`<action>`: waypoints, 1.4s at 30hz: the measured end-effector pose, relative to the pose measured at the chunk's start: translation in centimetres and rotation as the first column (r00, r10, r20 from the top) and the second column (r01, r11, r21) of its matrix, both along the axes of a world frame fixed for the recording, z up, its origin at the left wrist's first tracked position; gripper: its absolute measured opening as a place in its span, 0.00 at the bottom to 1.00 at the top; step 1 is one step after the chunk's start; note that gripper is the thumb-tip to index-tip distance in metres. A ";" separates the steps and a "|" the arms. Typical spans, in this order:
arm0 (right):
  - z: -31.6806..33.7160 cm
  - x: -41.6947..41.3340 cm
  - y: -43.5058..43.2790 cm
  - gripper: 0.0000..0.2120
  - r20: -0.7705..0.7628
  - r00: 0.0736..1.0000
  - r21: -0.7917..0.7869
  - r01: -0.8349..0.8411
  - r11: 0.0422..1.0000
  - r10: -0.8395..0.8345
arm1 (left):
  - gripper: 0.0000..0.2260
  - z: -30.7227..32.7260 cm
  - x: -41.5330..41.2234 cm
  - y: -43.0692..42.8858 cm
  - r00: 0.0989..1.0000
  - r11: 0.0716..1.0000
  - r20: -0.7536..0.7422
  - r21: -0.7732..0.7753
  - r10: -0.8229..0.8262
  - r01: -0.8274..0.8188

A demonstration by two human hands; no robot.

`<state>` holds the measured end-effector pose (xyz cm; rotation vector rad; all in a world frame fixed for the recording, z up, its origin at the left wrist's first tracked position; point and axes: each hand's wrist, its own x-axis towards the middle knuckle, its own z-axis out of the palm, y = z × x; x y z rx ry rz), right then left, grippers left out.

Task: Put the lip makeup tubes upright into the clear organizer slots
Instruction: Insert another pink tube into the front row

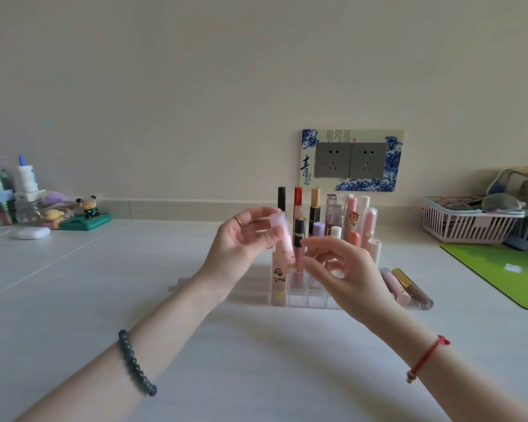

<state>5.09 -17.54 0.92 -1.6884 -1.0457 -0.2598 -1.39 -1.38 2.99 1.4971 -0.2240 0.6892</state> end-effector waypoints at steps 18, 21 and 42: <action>-0.5 0.9 1.0 0.02 -0.045 0.997 0.068 0.063 0.996 -0.060 | 0.10 -1.8 1.7 -0.8 0.983 0.966 0.046 0.178 0.180 -0.186; -1.0 1.2 1.1 0.03 -0.061 0.992 0.036 0.109 0.993 -0.107 | 0.08 -2.2 1.5 0.0 0.971 0.955 0.041 0.174 0.237 -0.240; -2.0 0.6 1.4 0.11 0.085 0.961 -0.210 0.274 0.938 -0.262 | 0.09 -4.0 1.3 0.5 0.944 0.824 -0.011 0.492 0.330 -0.282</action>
